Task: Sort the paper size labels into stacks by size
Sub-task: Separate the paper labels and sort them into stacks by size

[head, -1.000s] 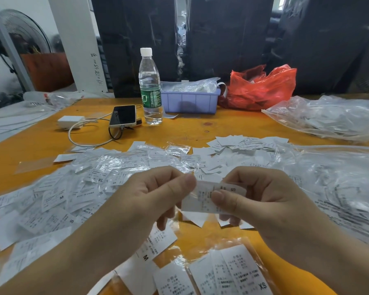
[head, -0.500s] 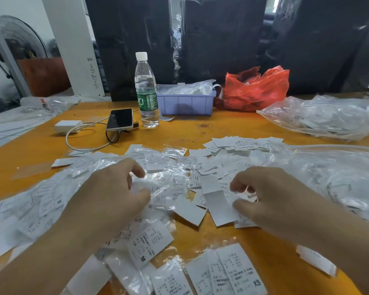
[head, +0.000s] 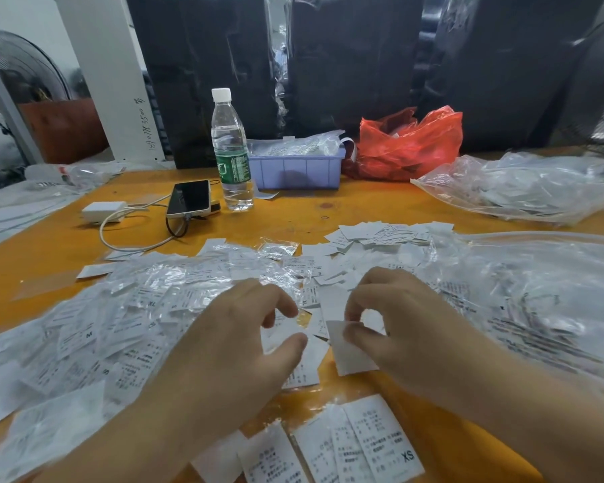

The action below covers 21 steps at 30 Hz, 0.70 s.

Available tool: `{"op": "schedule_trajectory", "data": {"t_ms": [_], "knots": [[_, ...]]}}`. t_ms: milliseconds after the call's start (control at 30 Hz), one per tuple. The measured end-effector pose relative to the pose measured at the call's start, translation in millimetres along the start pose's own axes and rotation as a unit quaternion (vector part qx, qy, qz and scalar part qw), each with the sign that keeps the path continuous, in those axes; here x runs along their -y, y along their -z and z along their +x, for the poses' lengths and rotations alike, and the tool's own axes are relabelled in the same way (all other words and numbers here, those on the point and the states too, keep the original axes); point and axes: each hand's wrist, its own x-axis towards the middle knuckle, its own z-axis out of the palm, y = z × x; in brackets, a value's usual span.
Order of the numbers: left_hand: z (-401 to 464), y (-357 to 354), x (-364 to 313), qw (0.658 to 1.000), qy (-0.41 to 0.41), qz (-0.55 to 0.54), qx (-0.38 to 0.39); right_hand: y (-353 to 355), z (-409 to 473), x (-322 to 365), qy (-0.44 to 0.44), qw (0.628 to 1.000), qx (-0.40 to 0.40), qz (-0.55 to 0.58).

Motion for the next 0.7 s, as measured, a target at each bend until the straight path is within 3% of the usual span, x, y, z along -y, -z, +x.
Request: {"op": "schedule_trajectory", "data": {"t_ms": [67, 167, 267, 333, 433, 567, 700], "knots": [[-0.6, -0.8, -0.2, 0.999, -0.005, -0.039, 0.01, -0.7, 0.6, -1.3, 0.006, 0.993, -0.037, 0.114], [0.9, -0.6, 0.2, 0.985, 0.006, -0.159, 0.061, -1.6, -0.5, 2.4, 0.027, 0.938, -0.025, 0.345], [5.6, -0.7, -0.3, 0.924, 0.037, -0.351, 0.15, -3.6, -0.3, 4.6, 0.05, 0.906, -0.025, 0.42], [7.3, 0.9, -1.1, 0.879, 0.062, -0.443, 0.167, -4.3, -0.4, 5.7, 0.058, 0.895, -0.023, 0.443], [7.6, 6.4, -4.3, 0.858, 0.067, -0.477, 0.178, -4.0, -0.7, 6.4, 0.045, 0.901, -0.034, 0.431], [6.4, 11.8, -13.8, 0.89, 0.072, -0.428, 0.139, 3.1, -6.3, 11.5, 0.03, 0.93, -0.041, 0.364], [5.1, 14.0, -30.2, 0.927, 0.05, -0.354, 0.115, 32.5, -15.0, 14.3, 0.043, 0.983, -0.013, 0.176]]}}
